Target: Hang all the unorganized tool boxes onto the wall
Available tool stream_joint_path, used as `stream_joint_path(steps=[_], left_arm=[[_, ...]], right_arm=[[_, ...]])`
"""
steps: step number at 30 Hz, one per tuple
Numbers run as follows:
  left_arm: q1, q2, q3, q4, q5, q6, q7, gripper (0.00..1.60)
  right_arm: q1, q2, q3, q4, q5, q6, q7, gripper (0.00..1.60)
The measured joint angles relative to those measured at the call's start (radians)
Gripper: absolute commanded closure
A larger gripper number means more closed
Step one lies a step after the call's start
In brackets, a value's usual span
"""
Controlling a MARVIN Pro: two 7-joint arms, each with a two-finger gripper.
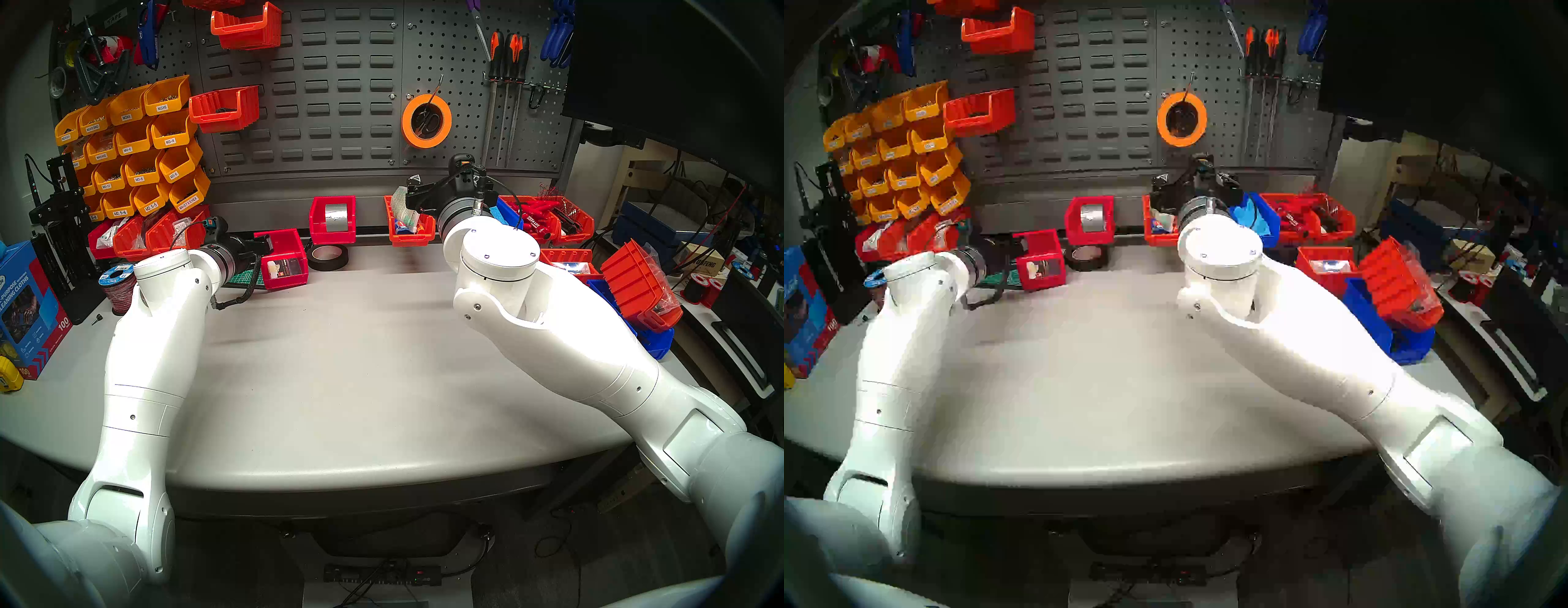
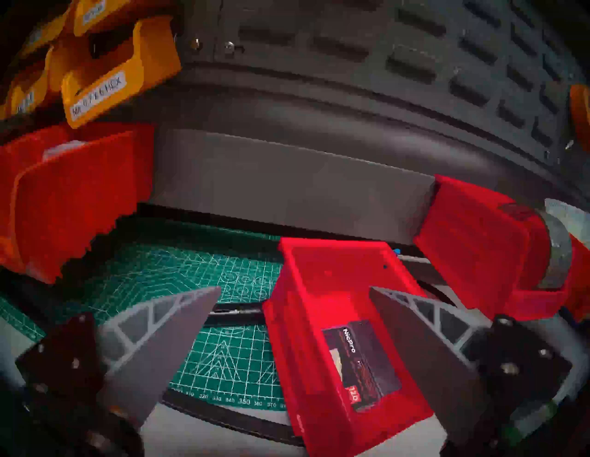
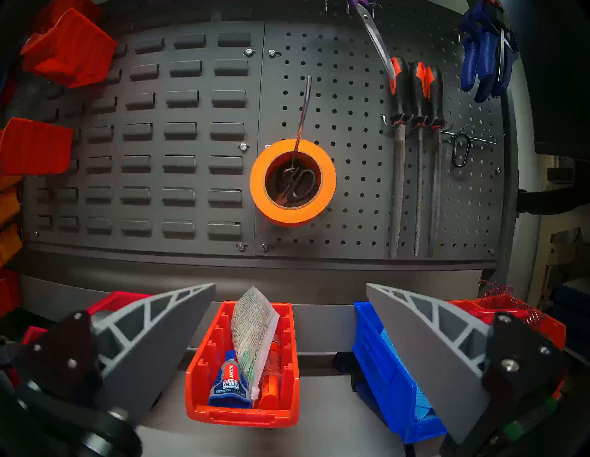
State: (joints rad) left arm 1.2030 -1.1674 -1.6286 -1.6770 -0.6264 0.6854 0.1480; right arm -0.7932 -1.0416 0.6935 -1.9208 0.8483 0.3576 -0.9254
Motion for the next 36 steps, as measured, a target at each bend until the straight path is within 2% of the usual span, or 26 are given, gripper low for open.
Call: stream_joint_path(steps=[7, 13, 20, 27, 36], left_arm=[[0.036, 0.001, -0.010, -0.096, -0.007, 0.004, -0.008, 0.00], [0.095, -0.006, 0.022, -0.184, 0.010, 0.015, 0.013, 0.00], [0.178, -0.024, 0.075, -0.282, 0.092, 0.001, 0.119, 0.00], [0.255, -0.071, 0.148, -0.387, 0.211, -0.023, 0.275, 0.00], [0.300, -0.134, 0.256, -0.384, 0.301, -0.044, 0.430, 0.00]], right_arm=[[0.000, 0.000, 0.000, 0.000, 0.000, 0.000, 0.000, 0.00], [0.000, 0.000, 0.000, 0.000, 0.000, 0.000, 0.000, 0.00], [0.000, 0.000, 0.000, 0.000, 0.000, 0.000, 0.000, 0.00], [0.000, 0.000, 0.000, 0.000, 0.000, 0.000, 0.000, 0.00], [0.000, 0.000, 0.000, 0.000, 0.000, 0.000, 0.000, 0.00]])
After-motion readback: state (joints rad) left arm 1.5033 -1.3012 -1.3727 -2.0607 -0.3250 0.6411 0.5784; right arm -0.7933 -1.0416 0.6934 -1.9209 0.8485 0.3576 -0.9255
